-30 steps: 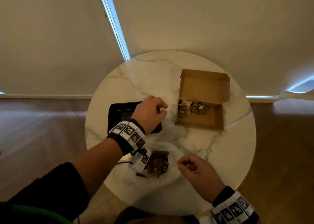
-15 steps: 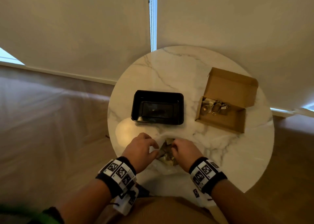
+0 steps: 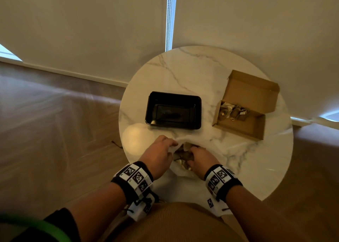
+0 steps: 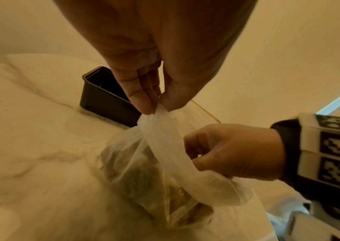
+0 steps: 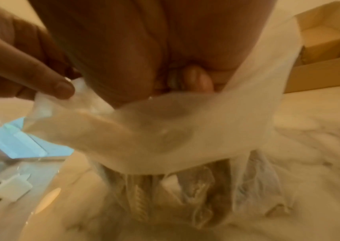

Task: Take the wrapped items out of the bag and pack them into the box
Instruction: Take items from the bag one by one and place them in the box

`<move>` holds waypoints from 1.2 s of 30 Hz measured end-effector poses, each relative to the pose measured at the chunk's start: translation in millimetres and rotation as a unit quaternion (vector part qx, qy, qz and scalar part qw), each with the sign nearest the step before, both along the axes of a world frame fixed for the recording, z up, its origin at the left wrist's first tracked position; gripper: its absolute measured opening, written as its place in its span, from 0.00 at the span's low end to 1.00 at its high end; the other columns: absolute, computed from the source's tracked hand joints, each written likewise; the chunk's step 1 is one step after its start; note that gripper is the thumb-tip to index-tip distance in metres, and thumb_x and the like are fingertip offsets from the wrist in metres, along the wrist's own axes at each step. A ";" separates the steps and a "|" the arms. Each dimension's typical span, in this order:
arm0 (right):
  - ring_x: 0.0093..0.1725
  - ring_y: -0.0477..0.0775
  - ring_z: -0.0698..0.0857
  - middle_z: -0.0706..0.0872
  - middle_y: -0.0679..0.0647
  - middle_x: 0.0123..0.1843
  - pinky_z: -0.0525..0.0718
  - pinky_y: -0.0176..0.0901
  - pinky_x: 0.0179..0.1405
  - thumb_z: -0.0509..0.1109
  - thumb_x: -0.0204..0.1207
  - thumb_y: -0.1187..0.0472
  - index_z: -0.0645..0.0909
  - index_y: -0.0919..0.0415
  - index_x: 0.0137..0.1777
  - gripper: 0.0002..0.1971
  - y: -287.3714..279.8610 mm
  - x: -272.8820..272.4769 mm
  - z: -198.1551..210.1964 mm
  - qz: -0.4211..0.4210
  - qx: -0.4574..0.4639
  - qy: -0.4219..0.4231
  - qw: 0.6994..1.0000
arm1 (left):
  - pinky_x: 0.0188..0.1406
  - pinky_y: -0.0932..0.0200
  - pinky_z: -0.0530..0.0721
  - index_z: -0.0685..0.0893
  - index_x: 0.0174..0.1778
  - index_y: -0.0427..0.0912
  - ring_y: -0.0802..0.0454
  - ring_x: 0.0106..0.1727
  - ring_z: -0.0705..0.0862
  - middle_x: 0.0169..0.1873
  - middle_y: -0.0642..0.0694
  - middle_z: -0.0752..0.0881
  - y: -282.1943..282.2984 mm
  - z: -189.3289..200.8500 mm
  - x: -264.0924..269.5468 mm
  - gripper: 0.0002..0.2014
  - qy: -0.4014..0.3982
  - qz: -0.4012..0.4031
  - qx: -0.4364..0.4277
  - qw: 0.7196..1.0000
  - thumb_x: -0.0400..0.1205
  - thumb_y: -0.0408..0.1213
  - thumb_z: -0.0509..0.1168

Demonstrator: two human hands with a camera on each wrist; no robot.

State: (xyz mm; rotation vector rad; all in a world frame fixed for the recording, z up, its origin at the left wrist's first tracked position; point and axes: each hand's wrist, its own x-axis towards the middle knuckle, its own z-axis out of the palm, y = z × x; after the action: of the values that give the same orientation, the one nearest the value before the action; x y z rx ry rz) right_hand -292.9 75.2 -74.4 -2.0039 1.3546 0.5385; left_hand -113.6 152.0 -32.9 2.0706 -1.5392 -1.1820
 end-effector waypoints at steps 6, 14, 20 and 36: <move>0.53 0.47 0.81 0.84 0.45 0.54 0.78 0.39 0.54 0.74 0.80 0.50 0.85 0.48 0.57 0.08 9.5 -32.4 25.6 -0.073 -0.059 -0.129 0.987 | 0.58 0.70 0.75 0.80 0.75 0.53 0.57 0.60 0.80 0.69 0.52 0.75 -0.6 -1.6 5.4 0.23 0.028 0.008 0.009 1.000 0.85 0.30 0.66; 0.46 0.41 0.85 0.86 0.44 0.50 0.87 0.43 0.52 0.74 0.81 0.58 0.85 0.46 0.49 0.04 16.9 -48.3 28.8 -0.132 -0.043 -0.173 0.975 | 0.59 0.70 0.73 0.81 0.73 0.53 0.60 0.54 0.78 0.70 0.52 0.76 1.1 -2.8 6.1 0.21 0.012 -0.027 0.011 1.000 0.85 0.33 0.68; 0.53 0.38 0.84 0.85 0.43 0.56 0.83 0.30 0.54 0.71 0.83 0.61 0.83 0.46 0.64 0.13 19.7 -45.6 45.0 -0.159 -0.042 -0.231 0.959 | 0.57 0.68 0.77 0.80 0.74 0.54 0.59 0.52 0.81 0.72 0.53 0.76 3.4 2.1 6.4 0.20 -0.008 -0.051 0.031 0.998 0.85 0.37 0.69; 0.41 0.60 0.88 0.90 0.53 0.46 0.87 0.43 0.36 0.73 0.82 0.66 0.85 0.51 0.62 0.12 -12.7 -57.7 145.6 -0.217 -0.047 -0.441 0.869 | 0.55 0.61 0.86 0.87 0.62 0.58 0.67 0.51 0.86 0.50 0.62 0.89 -49.0 99.3 -24.0 0.11 0.083 -0.140 -0.147 0.976 0.84 0.47 0.71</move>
State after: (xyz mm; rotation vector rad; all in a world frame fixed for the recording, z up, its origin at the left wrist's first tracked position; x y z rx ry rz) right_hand -350.6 62.4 71.2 -1.5784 1.1540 -0.6085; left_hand -137.6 103.0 66.4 1.5658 -1.8396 -1.1036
